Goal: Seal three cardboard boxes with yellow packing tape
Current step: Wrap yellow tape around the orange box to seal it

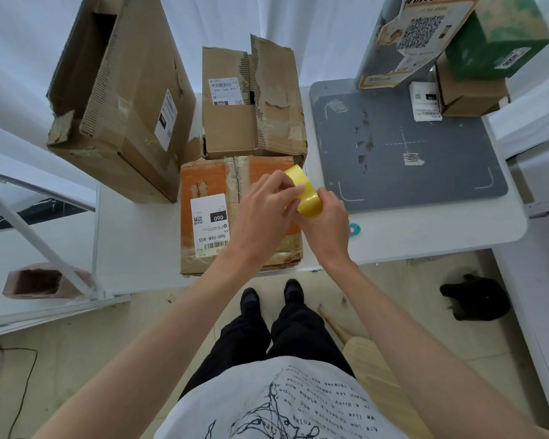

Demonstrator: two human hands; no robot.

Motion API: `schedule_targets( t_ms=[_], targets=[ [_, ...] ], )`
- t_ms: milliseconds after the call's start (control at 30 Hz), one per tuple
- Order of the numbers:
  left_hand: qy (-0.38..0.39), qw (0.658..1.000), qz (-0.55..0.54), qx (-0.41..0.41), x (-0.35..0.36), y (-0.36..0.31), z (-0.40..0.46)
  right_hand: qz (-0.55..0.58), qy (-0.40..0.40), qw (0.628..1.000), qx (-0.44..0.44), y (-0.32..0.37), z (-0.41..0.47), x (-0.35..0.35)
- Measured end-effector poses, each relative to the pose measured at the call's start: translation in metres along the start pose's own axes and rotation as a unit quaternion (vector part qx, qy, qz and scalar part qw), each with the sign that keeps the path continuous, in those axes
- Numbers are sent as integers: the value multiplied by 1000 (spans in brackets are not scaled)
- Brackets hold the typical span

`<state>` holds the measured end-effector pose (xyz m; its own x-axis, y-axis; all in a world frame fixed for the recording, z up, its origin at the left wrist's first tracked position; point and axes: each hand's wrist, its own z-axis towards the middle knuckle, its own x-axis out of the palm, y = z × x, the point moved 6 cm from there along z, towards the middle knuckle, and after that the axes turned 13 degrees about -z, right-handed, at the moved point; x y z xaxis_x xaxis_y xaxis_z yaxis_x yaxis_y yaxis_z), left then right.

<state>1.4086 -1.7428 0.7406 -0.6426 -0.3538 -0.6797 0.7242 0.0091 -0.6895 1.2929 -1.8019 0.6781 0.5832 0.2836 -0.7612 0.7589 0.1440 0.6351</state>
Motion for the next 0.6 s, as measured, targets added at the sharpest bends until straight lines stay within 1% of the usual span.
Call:
schedule_targets(
  t_ms=[67,167,200,300,400,500,567,600],
  targets=[
    [0,1000,-18,-1,-1,1,0,10,3,1000,1,0,-1,0],
    [-3,998,-55,-43,-7,9,8,2,6,1000,2,1,-3,-2],
    [5,997,-58,-46,-8,11,11,-2,4,1000,1,2,-3,-3],
    [28,998,-57,-20,-9,6,11,13,-3,1000,0,3,-5,-4],
    [16,998,-66,-9,-9,5,8,34,-4,999,-3,3,-6,-3],
    [15,989,-124,-73,-10,16,14,39,1,999,-12,2,-7,-5],
    [53,984,-130,-109,-9,22,21,39,6,999,-21,2,-7,-5],
    [71,984,-122,-109,-8,22,23,36,5,999,-25,3,-7,-5]
  ],
)
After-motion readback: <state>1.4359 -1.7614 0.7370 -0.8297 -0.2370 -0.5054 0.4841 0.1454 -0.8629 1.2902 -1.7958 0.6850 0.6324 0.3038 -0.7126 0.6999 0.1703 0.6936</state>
